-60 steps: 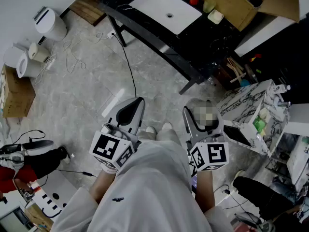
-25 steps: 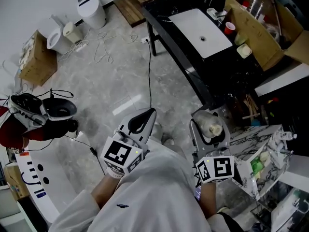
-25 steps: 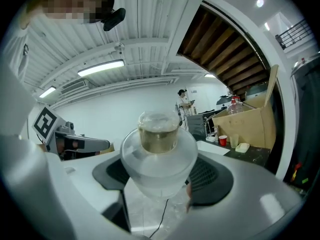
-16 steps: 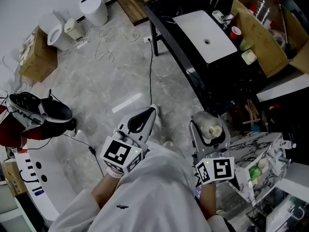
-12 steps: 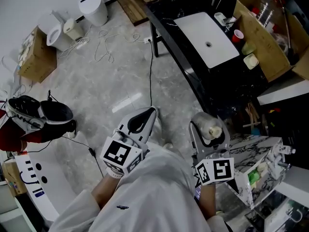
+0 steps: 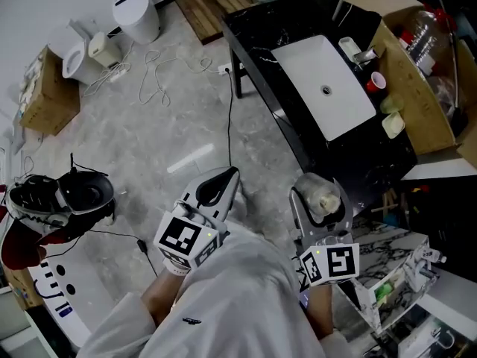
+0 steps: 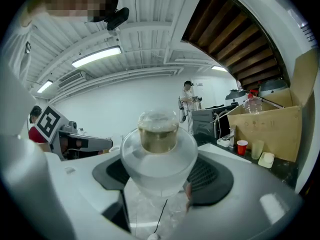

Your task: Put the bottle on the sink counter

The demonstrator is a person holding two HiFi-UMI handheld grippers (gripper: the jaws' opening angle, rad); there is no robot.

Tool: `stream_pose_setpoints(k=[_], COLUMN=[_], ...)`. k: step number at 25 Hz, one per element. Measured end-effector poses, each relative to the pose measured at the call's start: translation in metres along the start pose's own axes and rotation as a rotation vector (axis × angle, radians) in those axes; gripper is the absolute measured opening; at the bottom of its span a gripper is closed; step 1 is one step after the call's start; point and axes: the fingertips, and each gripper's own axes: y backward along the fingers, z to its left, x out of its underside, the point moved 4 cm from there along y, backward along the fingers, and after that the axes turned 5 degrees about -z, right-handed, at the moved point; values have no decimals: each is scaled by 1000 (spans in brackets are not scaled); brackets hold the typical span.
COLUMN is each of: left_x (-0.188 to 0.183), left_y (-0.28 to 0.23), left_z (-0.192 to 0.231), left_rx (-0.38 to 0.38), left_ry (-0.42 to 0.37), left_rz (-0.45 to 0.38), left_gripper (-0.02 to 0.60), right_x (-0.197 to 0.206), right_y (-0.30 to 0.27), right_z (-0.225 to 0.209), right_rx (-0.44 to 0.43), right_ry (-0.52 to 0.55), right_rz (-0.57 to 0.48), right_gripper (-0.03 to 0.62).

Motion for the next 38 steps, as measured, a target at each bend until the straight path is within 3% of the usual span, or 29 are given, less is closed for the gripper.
stream_pose_setpoints(k=[17,38], left_x=[-61,-94], left_y=[-81,-131], left_z=[155,223], left_rx=[32,60], left_ry=[41,3], left_rz=[-39,-45], left_gripper=[8,8], right_x=[-27,-28], right_y=[-185,-256], right_z=[9,-11], right_rx=[27,88], right_ry=[9,-19], right_rz=[-5,-2], right_gripper=[344,344])
